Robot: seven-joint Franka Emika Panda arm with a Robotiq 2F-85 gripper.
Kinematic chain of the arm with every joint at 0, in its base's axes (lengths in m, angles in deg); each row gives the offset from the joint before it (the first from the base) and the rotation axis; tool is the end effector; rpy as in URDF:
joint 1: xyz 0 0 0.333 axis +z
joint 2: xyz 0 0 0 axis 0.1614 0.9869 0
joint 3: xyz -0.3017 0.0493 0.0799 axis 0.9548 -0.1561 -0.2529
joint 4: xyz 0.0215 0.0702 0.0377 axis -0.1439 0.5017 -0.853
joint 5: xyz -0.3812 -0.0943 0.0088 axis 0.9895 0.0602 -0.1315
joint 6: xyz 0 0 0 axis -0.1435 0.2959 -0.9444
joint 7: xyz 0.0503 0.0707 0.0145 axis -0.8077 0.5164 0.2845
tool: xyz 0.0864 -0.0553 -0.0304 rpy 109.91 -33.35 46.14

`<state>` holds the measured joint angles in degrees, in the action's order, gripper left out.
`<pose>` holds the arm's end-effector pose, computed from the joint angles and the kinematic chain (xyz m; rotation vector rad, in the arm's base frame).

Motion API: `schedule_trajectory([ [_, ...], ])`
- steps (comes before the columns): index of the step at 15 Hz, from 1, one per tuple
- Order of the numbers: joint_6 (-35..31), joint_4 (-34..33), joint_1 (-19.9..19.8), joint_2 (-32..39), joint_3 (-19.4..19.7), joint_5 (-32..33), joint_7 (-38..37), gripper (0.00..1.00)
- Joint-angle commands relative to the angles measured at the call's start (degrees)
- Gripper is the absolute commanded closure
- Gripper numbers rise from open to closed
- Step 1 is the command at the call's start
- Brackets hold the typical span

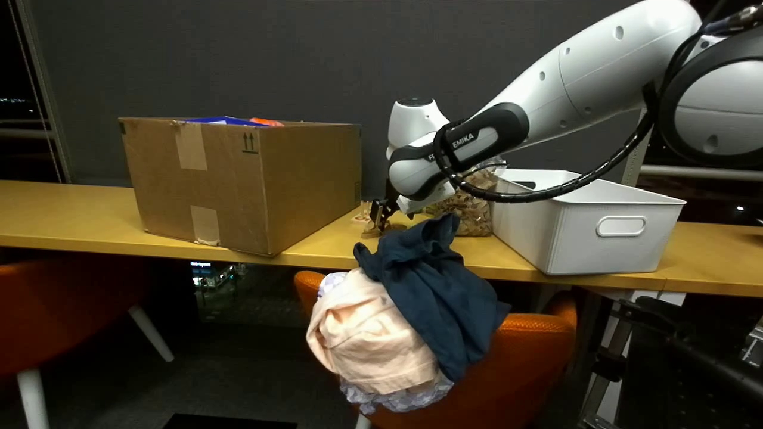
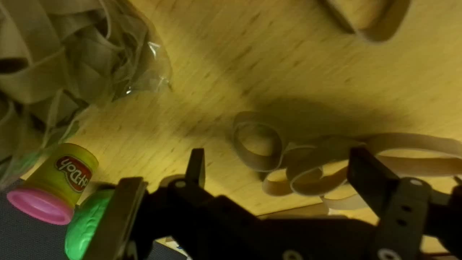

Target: Put the rubber bands inside the packet

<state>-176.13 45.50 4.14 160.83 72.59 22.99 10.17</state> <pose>0.8163 -0.1270 0.1189 2.7732 -0.2991 0.5962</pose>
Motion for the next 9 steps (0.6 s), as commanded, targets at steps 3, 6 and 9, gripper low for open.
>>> schedule_trajectory([
  [3,-3.6,0.7,0.2,0.0,-0.7,-0.5,1.2,0.26],
  [6,-4.7,0.9,0.1,0.0,-0.9,-0.8,1.0,0.49],
  [9,-5.7,1.8,0.1,0.0,-0.9,-1.0,0.7,0.73],
])
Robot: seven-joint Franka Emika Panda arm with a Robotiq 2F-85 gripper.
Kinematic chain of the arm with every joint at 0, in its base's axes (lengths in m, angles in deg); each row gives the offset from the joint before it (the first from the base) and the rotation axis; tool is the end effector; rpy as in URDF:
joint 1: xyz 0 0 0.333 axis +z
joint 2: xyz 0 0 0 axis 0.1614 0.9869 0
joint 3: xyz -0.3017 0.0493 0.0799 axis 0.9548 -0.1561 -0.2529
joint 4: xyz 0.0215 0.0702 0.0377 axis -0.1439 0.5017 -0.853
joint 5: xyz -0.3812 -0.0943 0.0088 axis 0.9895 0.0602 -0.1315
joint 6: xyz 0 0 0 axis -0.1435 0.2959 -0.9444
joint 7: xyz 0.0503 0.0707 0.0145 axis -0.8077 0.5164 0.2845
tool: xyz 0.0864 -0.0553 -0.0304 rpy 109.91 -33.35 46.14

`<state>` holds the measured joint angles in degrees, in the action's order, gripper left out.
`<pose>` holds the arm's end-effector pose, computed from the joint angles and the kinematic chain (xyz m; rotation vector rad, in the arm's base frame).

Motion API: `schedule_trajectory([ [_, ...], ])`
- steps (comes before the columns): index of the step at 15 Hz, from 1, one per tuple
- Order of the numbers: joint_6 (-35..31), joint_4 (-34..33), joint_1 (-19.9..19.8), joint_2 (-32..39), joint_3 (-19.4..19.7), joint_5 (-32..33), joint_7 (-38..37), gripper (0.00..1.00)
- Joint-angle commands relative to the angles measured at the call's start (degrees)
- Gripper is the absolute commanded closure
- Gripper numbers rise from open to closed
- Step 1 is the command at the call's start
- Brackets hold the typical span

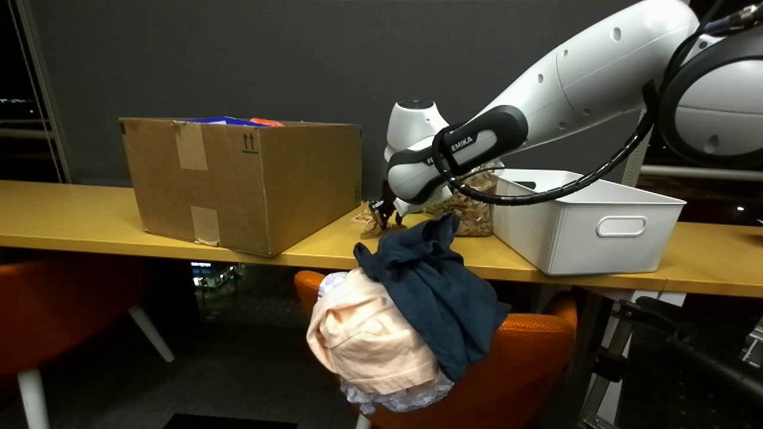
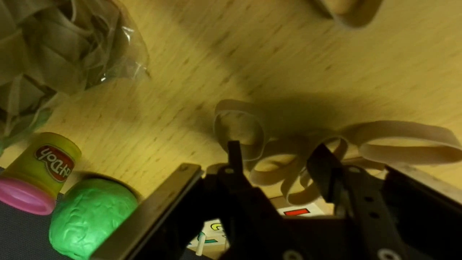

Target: Put the rubber bands inside the packet

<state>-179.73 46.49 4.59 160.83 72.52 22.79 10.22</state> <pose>0.8184 -0.1191 0.1176 2.7753 -0.2758 0.6624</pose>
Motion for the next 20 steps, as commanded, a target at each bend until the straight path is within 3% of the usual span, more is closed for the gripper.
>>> schedule_trajectory([
  [1,-2.2,1.2,-0.4,0.0,-0.9,-0.9,0.6,0.80],
  [4,-2.5,1.5,-0.5,0.0,-0.9,-1.3,0.2,0.99],
  [8,-0.2,-1.3,-0.9,-0.1,-0.7,-1.8,0.1,0.99],
  [13,8.4,-10.3,-2.1,-0.5,0.1,-2.1,-0.2,0.99],
  [14,11.0,-11.8,-2.2,-1.5,0.1,-2.0,-0.1,0.99],
  [15,11.7,-7.0,-1.6,-6.3,0.2,-1.7,-0.6,0.99],
  [20,26.7,-8.4,-1.8,-16.1,1.1,-0.7,-0.8,0.99],
])
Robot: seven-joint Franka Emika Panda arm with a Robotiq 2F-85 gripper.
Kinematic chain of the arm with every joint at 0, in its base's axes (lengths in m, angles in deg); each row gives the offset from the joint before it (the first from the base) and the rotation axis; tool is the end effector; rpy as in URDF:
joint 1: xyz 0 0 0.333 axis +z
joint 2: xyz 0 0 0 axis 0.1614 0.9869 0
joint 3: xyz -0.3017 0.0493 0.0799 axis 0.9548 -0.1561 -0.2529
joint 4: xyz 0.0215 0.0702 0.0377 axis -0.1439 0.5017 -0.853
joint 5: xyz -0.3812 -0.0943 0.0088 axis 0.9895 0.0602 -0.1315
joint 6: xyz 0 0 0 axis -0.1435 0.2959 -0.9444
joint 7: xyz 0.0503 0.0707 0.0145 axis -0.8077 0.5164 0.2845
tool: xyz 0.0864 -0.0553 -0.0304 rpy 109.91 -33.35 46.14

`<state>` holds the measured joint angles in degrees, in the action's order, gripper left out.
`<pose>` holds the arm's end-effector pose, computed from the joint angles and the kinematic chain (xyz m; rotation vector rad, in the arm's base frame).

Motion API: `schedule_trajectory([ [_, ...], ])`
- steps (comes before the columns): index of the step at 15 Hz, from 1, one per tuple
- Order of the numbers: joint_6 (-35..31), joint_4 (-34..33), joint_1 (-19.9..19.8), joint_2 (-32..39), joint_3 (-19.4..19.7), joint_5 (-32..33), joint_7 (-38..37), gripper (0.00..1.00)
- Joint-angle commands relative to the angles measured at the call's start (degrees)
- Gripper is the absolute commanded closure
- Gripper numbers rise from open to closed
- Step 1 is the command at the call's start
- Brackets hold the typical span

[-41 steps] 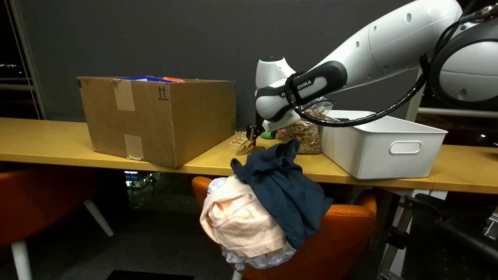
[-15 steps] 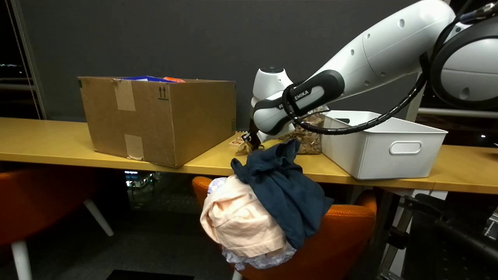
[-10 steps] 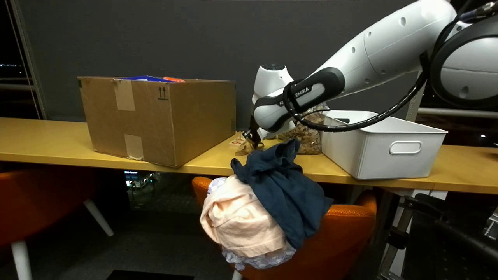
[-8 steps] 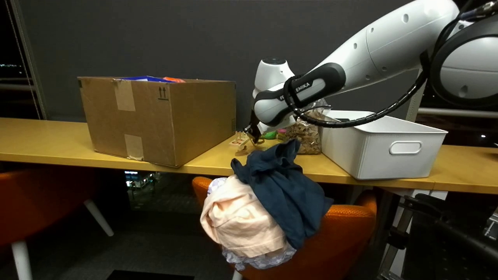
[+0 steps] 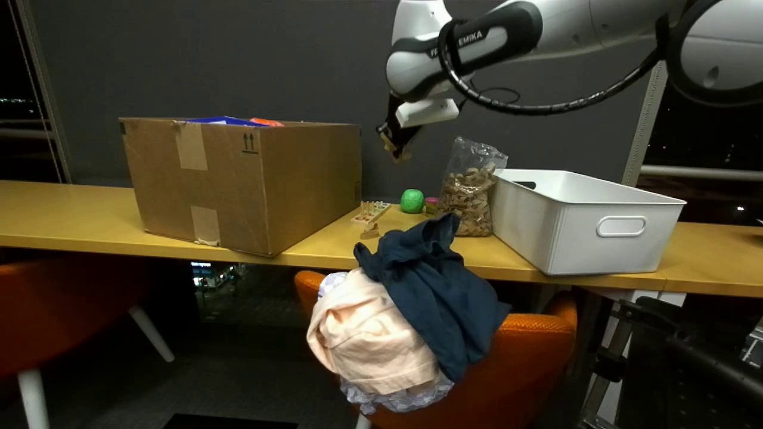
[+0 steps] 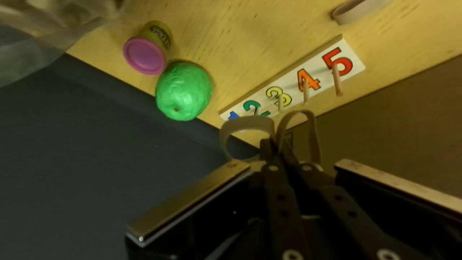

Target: Put the rubber bands inside the packet

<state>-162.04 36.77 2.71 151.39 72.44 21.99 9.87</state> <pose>0.8333 -0.1454 0.3051 2.7247 -0.4396 0.6950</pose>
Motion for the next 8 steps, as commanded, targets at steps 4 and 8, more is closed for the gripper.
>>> schedule_trajectory([
  [4,24.4,1.4,-1.2,-15.4,3.5,1.9,-1.4,0.99],
  [8,35.5,2.4,-2.3,-18.5,3.7,2.2,-1.7,0.99],
])
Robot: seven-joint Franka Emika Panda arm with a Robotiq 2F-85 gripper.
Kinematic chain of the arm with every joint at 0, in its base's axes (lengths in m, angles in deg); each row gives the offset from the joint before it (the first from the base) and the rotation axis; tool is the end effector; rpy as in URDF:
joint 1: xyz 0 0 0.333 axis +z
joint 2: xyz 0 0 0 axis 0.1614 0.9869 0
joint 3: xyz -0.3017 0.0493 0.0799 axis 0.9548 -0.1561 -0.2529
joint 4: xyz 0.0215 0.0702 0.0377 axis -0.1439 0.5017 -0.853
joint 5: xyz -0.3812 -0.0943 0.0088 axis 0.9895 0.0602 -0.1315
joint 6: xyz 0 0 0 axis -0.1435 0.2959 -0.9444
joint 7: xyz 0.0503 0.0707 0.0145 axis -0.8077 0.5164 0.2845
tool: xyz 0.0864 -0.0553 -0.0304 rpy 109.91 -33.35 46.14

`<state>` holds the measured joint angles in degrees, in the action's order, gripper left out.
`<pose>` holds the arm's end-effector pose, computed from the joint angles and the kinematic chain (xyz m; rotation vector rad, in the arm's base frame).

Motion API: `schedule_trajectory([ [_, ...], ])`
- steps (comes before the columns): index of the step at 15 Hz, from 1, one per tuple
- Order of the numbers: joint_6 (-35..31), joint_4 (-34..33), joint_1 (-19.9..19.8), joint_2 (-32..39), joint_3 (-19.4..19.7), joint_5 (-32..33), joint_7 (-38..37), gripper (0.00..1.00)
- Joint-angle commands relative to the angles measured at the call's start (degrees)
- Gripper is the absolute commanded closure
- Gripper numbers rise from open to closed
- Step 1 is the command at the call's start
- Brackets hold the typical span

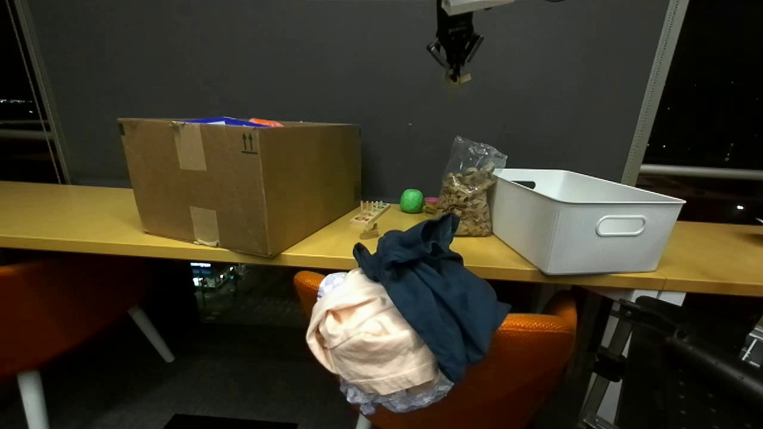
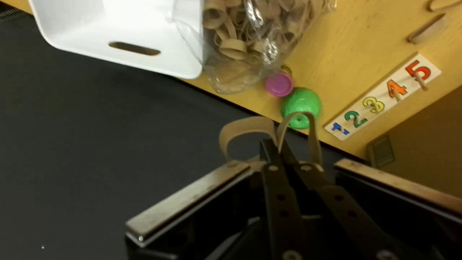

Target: Put the rubber bands inside the packet

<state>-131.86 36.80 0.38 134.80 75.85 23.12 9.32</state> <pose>0.7641 -0.2053 0.4877 2.6353 -0.7226 0.3480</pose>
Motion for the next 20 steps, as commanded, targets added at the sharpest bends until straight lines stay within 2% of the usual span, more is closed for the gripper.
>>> schedule_trajectory([
  [1,6.7,2.6,-0.2,-1.7,0.2,1.0,-1.5,0.99],
  [5,8.8,4.7,-0.9,0.1,0.0,0.5,-4.5,0.99],
  [7,10.9,-1.1,-2.4,5.2,-0.2,0.0,-5.9,0.99],
  [10,6.9,3.2,-3.2,5.6,0.8,0.9,-8.0,0.99],
  [16,0.6,1.9,-4.5,8.1,2.1,2.4,-8.2,0.99],
  [17,0.0,2.3,-4.4,8.1,2.1,2.3,-8.6,0.91],
  [18,-0.4,2.5,-4.4,8.1,1.9,2.0,-8.8,0.70],
  [20,-0.4,2.7,-4.3,8.2,1.6,1.6,-9.5,0.58],
])
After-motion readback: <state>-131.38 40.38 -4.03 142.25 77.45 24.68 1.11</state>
